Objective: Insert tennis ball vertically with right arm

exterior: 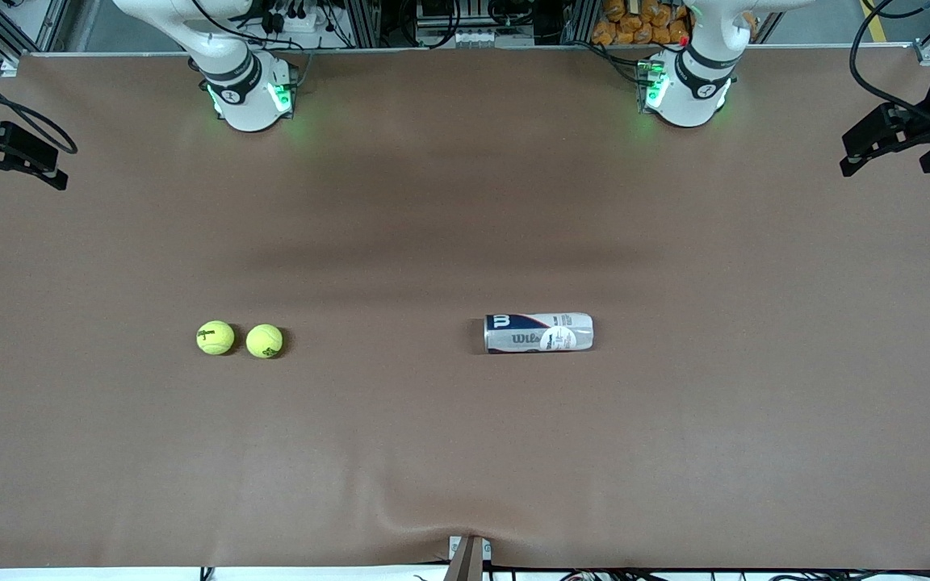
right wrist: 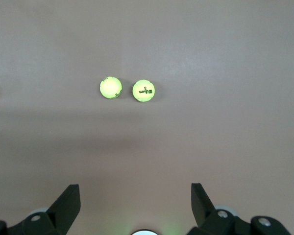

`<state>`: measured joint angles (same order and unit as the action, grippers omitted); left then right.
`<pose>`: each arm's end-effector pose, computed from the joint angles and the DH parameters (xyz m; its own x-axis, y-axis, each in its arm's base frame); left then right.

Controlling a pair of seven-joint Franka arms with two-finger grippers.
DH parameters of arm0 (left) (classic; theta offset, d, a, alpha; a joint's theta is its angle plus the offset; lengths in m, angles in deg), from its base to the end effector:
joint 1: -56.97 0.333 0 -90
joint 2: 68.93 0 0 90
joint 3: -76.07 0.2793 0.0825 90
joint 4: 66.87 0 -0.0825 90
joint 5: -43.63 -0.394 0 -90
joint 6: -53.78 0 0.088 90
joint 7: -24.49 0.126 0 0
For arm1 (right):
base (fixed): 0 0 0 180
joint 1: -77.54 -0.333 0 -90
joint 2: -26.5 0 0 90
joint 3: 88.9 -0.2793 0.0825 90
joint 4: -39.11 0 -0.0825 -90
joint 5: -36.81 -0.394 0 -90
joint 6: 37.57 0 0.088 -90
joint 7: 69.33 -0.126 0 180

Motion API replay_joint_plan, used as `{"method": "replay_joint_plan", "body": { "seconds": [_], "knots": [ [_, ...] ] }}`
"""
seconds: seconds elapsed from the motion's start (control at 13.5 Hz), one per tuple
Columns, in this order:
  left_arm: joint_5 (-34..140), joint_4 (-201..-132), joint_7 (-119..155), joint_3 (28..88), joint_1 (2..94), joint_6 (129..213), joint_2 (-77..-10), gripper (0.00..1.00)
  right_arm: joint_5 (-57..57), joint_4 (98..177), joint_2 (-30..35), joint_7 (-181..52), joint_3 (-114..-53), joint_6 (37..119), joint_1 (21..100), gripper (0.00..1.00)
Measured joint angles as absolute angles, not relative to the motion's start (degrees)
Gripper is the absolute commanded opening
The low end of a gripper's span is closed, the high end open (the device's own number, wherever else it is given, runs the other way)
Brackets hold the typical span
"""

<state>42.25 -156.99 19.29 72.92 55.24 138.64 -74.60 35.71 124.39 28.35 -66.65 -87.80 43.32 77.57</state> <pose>0.5259 -0.0431 0.6139 0.9999 0.0079 0.0097 0.0082 -0.9996 -0.0286 0.5377 -0.0081 0.6121 0.9986 0.0301 -0.0433 0.0292 -0.9993 -0.0217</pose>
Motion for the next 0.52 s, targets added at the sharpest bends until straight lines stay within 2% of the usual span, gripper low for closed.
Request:
{"method": "replay_joint_plan", "body": {
  "seconds": [0.52],
  "knots": [
    [42.1,-157.0,20.2,72.2,54.8,138.6,-73.2,1.0,35.7,124.4,28.3,-66.6,-87.8,42.9,77.6,1.0]
  ]
}}
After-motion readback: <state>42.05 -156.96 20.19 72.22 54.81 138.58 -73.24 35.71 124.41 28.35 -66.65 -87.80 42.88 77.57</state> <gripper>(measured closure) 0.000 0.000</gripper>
